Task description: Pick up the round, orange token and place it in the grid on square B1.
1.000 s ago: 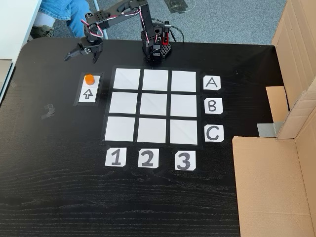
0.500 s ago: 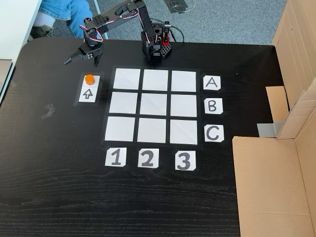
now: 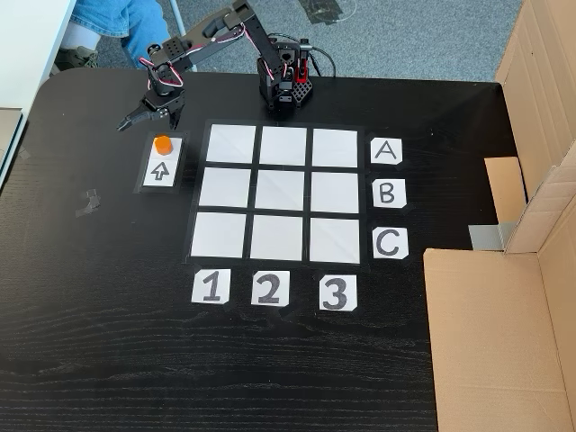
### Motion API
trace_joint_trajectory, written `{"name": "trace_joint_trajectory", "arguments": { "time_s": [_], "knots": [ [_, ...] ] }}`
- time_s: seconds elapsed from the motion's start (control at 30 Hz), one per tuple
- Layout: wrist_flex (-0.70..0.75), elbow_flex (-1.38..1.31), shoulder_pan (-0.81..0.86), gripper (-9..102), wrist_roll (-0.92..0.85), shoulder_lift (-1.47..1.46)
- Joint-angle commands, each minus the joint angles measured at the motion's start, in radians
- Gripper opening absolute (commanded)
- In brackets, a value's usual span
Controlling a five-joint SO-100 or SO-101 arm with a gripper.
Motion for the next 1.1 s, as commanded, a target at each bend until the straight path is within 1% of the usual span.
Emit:
{"name": "trace_joint_trajectory", "arguments": {
  "time_s": [0.0,0.43,0.8,1.07],
  "knots": [
    [0.006,-0.057,0.018,86,-0.035,-0.009],
    [0.008,-0.094,0.006,86,-0.133,-0.069],
    [0.009,-0.118,-0.031,86,-0.158,-0.110],
    [0.011,-0.112,-0.066,89,-0.166,-0.121]
  ]
}}
